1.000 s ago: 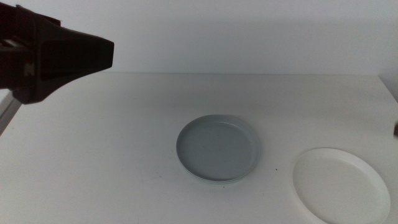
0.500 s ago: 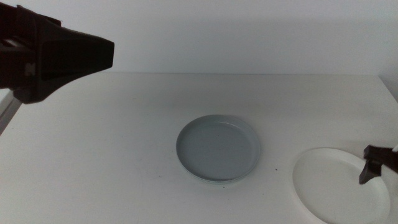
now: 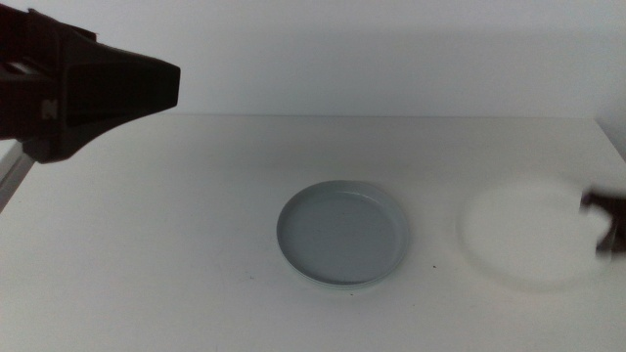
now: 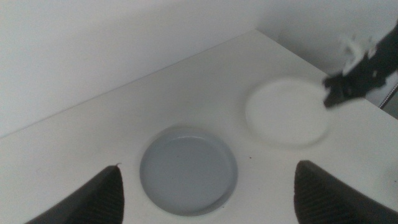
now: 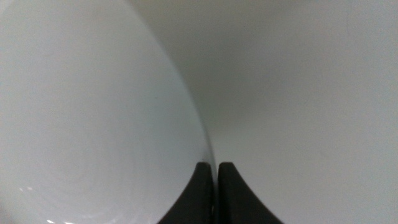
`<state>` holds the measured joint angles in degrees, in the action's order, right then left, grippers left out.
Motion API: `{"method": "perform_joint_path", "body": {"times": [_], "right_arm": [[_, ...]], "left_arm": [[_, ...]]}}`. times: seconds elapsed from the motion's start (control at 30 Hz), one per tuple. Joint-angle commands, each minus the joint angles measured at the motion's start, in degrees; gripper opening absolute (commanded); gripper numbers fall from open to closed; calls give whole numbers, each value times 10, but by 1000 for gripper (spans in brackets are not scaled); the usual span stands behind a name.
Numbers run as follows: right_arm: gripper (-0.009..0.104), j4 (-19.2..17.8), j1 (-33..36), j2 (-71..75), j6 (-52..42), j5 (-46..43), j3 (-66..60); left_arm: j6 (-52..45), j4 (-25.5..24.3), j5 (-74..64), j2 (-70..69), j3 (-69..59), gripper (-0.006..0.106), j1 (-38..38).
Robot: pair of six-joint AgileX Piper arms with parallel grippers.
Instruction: Stack the three bowls on top of each other.
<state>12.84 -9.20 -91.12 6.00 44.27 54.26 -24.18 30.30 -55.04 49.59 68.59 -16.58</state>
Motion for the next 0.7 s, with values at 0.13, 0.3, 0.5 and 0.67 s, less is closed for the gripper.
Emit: {"method": "perform_joint_path", "body": {"times": [0.13,0.3,0.5,0.67], "right_arm": [[-3,44,86,9,6,46,106],[-3,51,194,-43,26,21,156],[-3,57,267,-130,38,16,223],[-3,66,283,-183,39,11,245]], "left_arm": [[0,2,5,-2,0,94,0],[0,2,5,-2,0,94,0],[0,2,5,-2,0,94,0],[0,2,5,-2,0,94,0]]}}
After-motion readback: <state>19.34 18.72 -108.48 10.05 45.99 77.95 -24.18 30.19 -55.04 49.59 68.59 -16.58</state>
